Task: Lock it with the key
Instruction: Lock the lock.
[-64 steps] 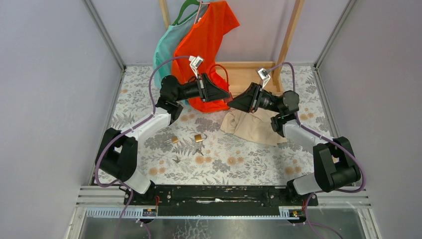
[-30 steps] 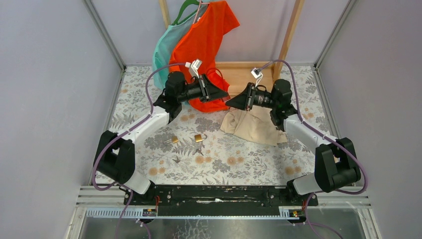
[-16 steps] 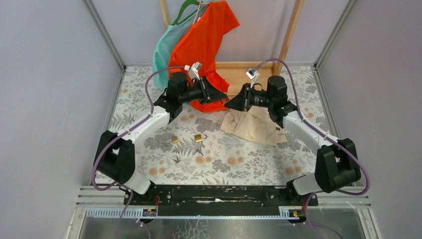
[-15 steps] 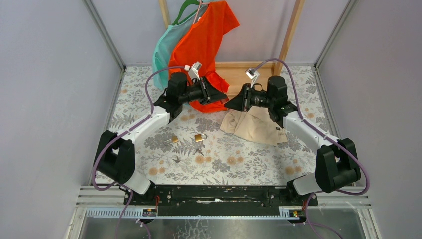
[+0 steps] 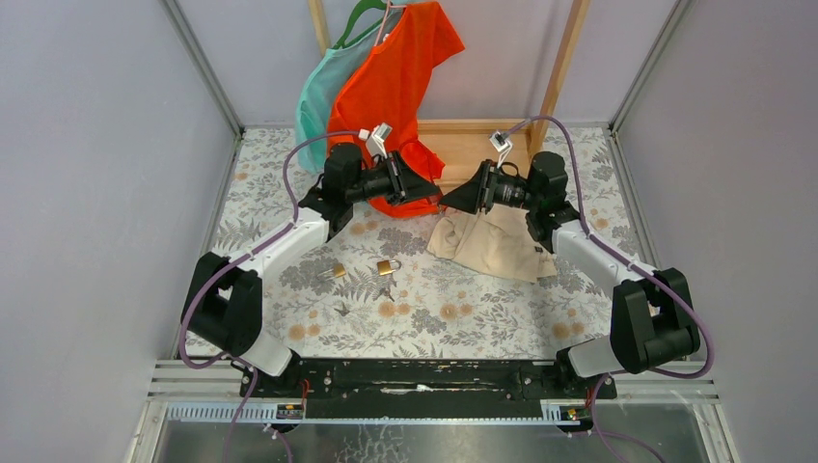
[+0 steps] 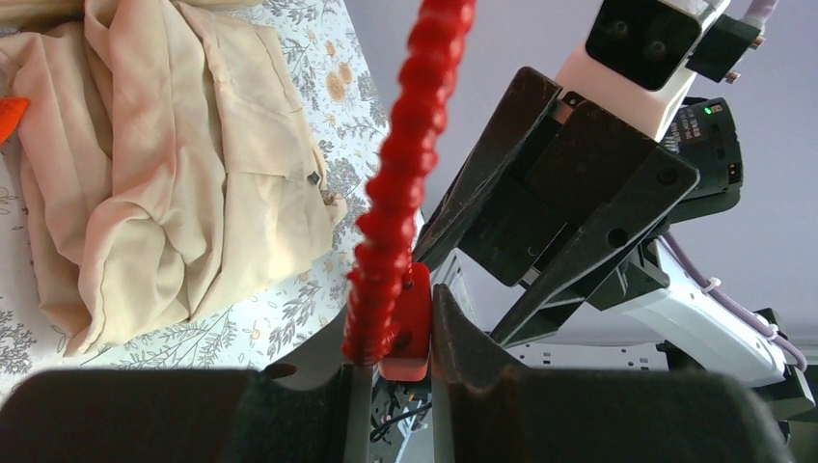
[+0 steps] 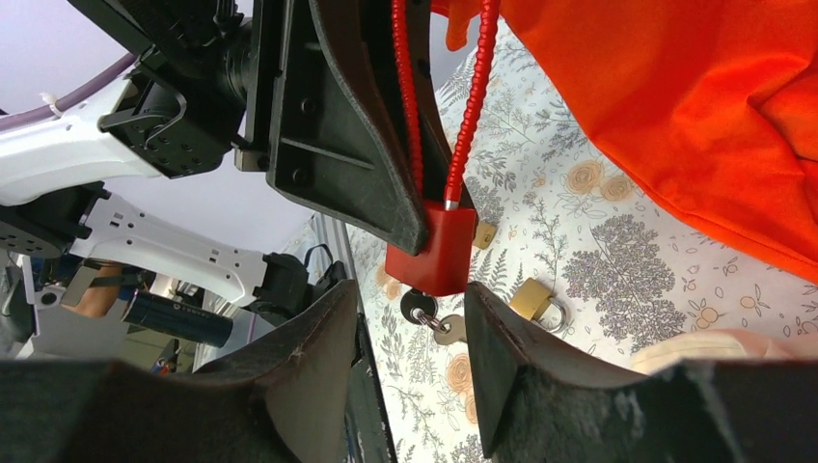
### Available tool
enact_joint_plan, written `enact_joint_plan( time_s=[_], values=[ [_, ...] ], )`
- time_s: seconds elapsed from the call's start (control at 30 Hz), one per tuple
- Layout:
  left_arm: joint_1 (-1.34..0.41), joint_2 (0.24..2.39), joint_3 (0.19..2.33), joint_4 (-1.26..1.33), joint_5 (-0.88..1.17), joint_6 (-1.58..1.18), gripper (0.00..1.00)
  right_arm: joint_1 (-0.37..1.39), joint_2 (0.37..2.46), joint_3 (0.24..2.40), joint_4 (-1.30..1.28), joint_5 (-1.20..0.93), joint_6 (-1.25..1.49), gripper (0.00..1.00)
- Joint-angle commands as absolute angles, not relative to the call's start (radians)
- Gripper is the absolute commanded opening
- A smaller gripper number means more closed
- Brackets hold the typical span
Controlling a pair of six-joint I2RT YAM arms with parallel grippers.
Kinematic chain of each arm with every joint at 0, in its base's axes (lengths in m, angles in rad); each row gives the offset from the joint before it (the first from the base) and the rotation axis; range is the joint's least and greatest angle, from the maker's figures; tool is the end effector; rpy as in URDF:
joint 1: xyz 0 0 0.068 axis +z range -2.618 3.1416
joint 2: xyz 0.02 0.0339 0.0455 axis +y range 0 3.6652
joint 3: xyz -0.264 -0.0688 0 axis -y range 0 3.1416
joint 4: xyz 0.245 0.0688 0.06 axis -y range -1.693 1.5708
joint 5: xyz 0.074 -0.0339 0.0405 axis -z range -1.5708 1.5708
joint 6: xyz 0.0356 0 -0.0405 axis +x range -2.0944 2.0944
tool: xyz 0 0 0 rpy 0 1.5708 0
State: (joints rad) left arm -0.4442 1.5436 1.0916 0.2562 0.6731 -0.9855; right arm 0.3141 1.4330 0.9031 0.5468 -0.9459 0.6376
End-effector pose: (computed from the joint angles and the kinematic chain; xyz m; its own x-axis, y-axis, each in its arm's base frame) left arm 0.3149 -0.1744 0.3046 -0.8374 -0.3233 -0.4408 0.3442 0.3146 -0.8846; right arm 0.2957 0.1264 0.3045 -0.5538 0.1863 -0.8116 -0.7745 0.2427 0.5842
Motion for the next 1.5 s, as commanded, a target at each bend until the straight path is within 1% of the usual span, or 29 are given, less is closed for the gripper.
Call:
enact_joint_plan(
  time_s=[0.0,0.2,0.37,0.8,0.93,1.1,1.23,1.47],
  values=[
    [-0.442,1.537,1.079,0.396,0.709,-1.021,0.00,0.314,1.400,0.887,0.657,-0.991,0.672,0.52],
    [-0.441,1.537,1.067,0.458,0.728,-1.061,0.00,0.316,1.407,0.855,0.702,-1.007,0.683,0.51],
    [-0.440,1.540,1.065,0.471,0.733,-1.068,0.00,0.323,1.416,0.849,0.753,-1.016,0.715,0.40],
    [-0.441,1.540,1.063,0.472,0.725,-1.071,0.00,0.343,1.418,0.847,0.765,-1.010,0.717,0.24],
    [-0.440,1.540,1.068,0.433,0.704,-1.066,0.00,0.344,1.415,0.850,0.752,-1.002,0.704,0.18],
    [-0.440,1.545,1.087,0.336,0.660,-1.027,0.00,0.347,1.413,0.879,0.666,-0.971,0.639,0.08],
    [-0.442,1.545,1.092,0.282,0.630,-1.013,0.00,0.349,1.411,0.915,0.533,-0.916,0.547,0.00],
    [-0.442,1.553,1.122,0.163,0.568,-0.947,0.00,0.374,1.417,0.982,0.333,-0.823,0.385,0.00]
  ],
)
